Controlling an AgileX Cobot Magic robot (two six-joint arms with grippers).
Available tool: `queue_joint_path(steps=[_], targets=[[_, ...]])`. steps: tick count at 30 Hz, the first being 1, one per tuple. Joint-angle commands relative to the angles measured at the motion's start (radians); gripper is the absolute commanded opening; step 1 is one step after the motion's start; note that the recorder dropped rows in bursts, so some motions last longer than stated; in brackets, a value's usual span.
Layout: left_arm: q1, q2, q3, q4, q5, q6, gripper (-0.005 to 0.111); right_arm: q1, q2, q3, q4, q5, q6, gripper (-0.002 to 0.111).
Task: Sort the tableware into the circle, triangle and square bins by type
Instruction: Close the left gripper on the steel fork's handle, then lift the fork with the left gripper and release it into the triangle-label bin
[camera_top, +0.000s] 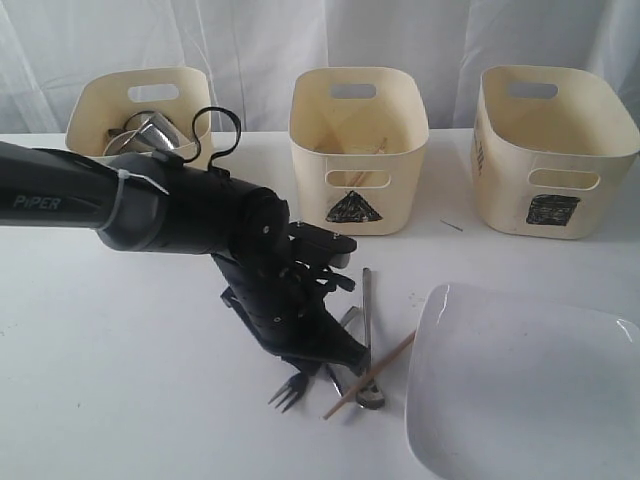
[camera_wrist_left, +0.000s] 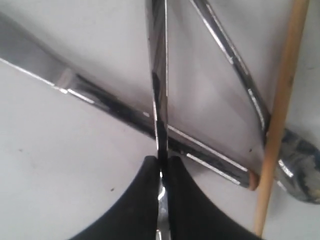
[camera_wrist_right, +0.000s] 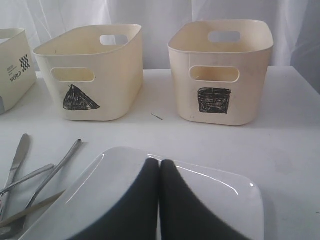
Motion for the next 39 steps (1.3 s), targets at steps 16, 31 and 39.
queue_joint_path(steps=[16, 31, 39], targets=[[0.05, -0.176, -0.101, 0.164, 0.093, 0.1, 0.0, -0.004, -0.006, 0.006, -0.001, -0.008, 0.006, 0.0], [0.054, 0.0, -0.536, 0.3, -0.081, 0.104, 0.0, -0.004, -0.006, 0.006, -0.001, -0.008, 0.006, 0.0], [0.102, 0.168, -0.762, 0.314, -0.165, 0.098, 0.0, -0.004, -0.006, 0.006, -0.001, -0.008, 0.006, 0.0]])
